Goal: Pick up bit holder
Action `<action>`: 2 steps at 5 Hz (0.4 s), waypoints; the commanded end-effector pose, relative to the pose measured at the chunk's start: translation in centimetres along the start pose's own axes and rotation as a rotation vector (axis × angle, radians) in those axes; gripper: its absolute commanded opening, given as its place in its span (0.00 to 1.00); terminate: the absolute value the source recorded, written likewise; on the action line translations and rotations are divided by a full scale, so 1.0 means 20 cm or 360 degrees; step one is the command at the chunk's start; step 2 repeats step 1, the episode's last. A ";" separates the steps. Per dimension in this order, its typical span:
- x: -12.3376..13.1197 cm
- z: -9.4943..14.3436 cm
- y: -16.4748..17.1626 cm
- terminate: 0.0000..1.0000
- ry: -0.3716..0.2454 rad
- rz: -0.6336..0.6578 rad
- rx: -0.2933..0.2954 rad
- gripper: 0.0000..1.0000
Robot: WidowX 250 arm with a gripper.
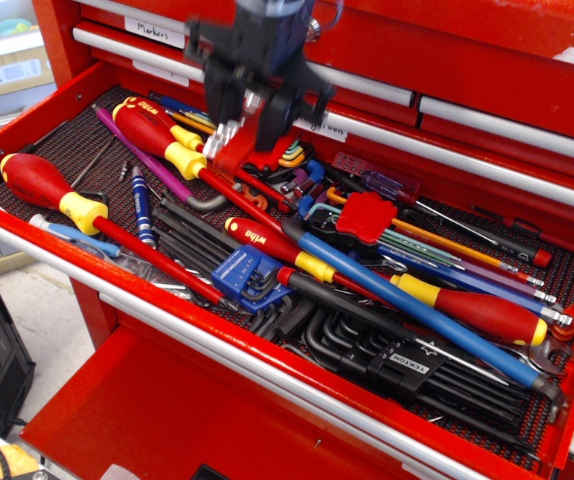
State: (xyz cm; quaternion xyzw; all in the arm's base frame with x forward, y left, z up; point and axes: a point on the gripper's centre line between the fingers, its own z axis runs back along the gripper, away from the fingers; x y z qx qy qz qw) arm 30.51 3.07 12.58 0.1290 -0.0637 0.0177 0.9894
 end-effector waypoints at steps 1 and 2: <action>0.08 0.27 0.01 1.00 -0.0071 -0.0005 0.0122 0.00; 0.08 0.27 0.01 1.00 -0.0071 -0.0005 0.0122 0.00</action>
